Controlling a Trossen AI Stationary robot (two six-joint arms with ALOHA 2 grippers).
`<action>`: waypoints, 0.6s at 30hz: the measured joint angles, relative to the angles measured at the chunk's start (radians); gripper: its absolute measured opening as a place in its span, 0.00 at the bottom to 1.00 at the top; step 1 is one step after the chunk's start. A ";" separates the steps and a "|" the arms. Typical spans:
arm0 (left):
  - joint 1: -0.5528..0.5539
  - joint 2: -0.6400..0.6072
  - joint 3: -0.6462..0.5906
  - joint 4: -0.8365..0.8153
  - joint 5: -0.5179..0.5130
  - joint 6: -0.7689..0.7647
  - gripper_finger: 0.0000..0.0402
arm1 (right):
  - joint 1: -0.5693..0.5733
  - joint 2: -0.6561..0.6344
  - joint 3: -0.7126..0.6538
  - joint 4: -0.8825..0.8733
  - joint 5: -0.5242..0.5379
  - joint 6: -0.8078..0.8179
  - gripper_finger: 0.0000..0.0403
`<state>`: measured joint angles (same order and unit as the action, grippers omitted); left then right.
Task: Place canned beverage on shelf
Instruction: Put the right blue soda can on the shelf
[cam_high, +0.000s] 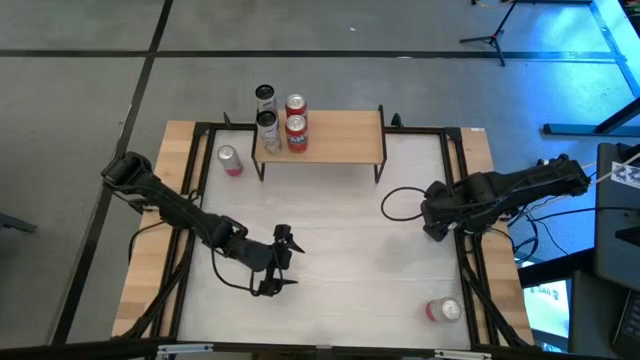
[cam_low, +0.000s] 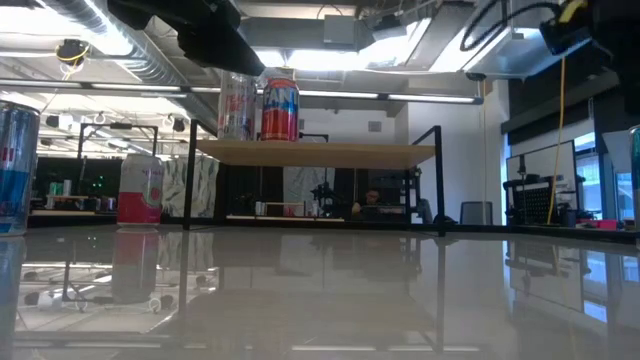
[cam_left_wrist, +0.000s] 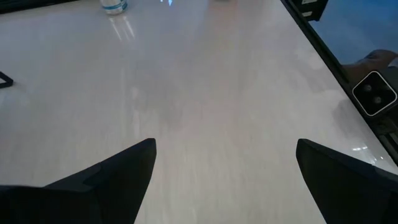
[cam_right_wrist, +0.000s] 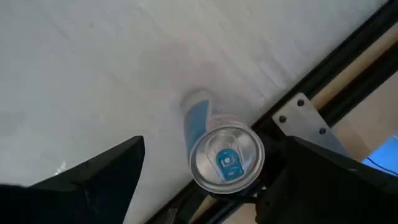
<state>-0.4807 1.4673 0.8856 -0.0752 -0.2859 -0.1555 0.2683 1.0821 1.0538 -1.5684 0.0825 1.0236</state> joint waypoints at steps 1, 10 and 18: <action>0.000 0.000 0.000 0.000 0.000 0.000 0.94 | 0.000 0.000 -0.010 0.000 -0.006 0.000 0.95; 0.001 0.000 0.000 -0.006 0.000 0.000 0.94 | 0.000 0.000 -0.112 0.031 -0.106 -0.020 0.95; 0.001 0.000 0.000 -0.014 0.000 0.000 0.94 | 0.000 0.000 -0.181 0.083 -0.128 -0.041 0.95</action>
<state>-0.4801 1.4677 0.8856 -0.0891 -0.2863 -0.1551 0.2680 1.0824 0.8723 -1.4852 -0.0457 0.9825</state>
